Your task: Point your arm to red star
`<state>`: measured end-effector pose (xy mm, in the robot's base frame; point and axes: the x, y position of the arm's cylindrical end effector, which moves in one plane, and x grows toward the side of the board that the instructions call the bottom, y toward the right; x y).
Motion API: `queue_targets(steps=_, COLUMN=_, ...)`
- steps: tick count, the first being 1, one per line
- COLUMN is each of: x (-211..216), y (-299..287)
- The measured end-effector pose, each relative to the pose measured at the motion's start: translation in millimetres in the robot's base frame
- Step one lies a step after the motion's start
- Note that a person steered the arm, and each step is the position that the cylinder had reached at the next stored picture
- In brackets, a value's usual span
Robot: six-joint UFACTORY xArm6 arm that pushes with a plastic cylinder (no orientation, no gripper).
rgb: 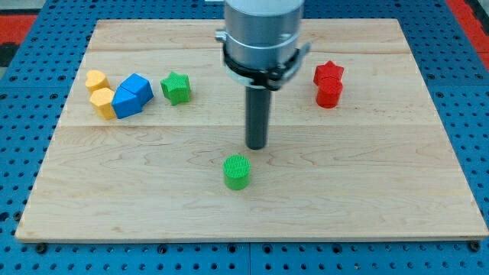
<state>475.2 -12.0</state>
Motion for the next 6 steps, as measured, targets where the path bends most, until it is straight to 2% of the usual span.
queue_targets(steps=1, x=36.4, y=6.1)
queue_targets(steps=2, x=43.2, y=27.2)
queue_targets(steps=3, x=22.6, y=134.0)
queue_targets(steps=4, x=-46.3, y=235.7)
queue_targets(steps=5, x=-140.2, y=304.4)
queue_targets(steps=6, x=-188.8, y=241.8)
